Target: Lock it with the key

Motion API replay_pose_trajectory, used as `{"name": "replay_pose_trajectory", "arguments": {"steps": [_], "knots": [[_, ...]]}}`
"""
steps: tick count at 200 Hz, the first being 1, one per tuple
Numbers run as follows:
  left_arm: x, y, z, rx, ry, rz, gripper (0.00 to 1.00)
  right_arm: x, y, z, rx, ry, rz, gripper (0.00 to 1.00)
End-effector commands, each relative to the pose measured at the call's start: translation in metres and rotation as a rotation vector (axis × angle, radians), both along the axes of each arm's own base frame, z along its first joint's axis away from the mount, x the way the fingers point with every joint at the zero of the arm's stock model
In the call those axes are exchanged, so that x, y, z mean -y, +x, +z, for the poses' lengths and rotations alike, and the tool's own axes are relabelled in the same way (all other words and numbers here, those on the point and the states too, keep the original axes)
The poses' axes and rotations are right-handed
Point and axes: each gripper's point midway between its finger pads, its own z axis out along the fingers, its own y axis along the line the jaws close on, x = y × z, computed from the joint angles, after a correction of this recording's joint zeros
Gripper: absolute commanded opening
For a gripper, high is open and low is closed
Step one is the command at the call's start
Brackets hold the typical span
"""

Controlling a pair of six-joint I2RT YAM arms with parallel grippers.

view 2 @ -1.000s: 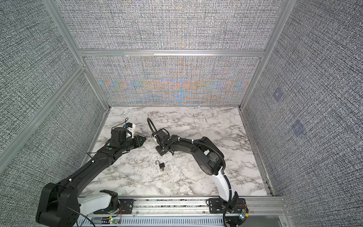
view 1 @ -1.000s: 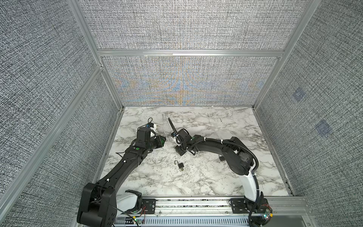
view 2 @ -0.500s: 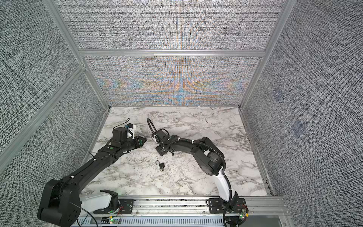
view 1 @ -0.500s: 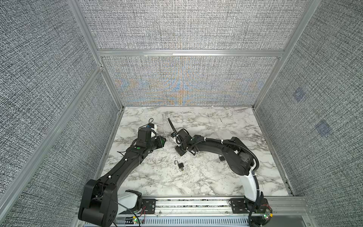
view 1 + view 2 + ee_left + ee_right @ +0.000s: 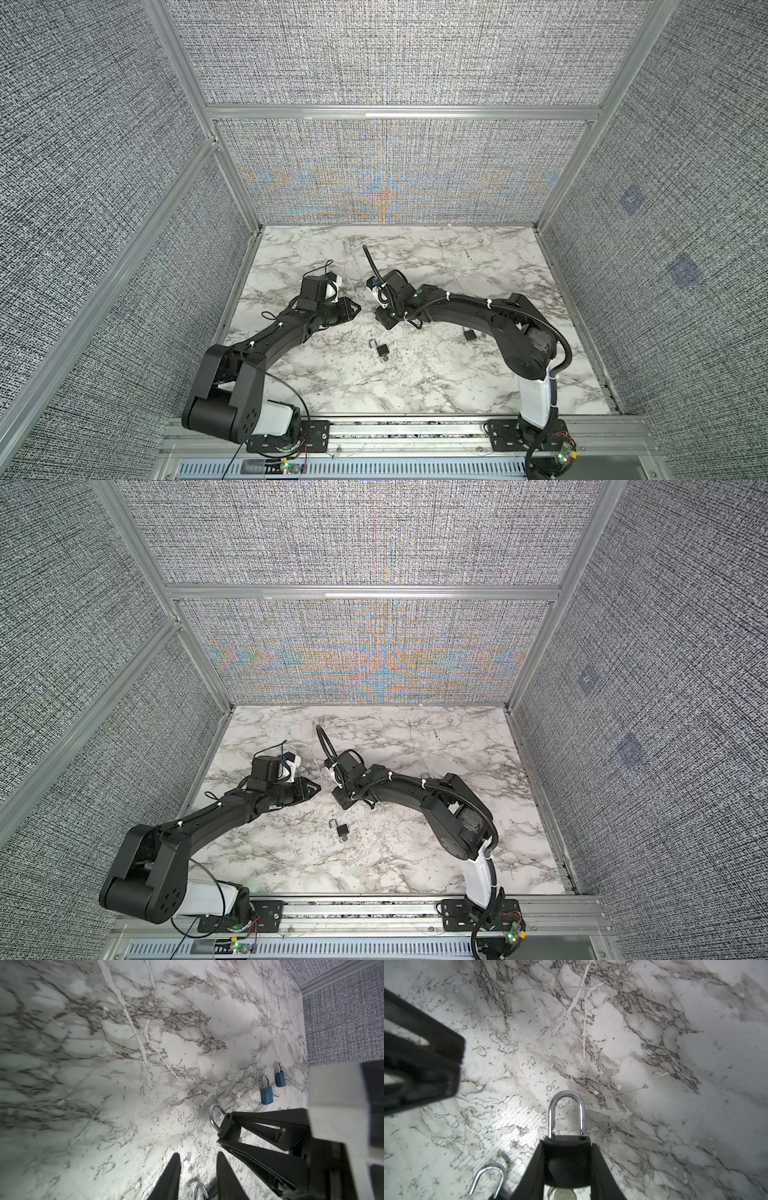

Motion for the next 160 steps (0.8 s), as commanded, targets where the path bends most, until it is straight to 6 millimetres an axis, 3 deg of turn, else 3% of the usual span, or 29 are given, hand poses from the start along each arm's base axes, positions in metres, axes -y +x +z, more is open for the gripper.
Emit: {"name": "replay_pose_trajectory", "arguments": {"steps": [1, 160], "knots": [[0.013, 0.003, 0.009, 0.030, -0.080, -0.044, 0.35, -0.007, -0.002, 0.009, 0.007, 0.040, 0.000, 0.25], [0.036, 0.013, 0.000, 0.001, -0.205, -0.080, 0.32, -0.017, -0.008, 0.022, 0.008, 0.075, 0.024, 0.25]]}}
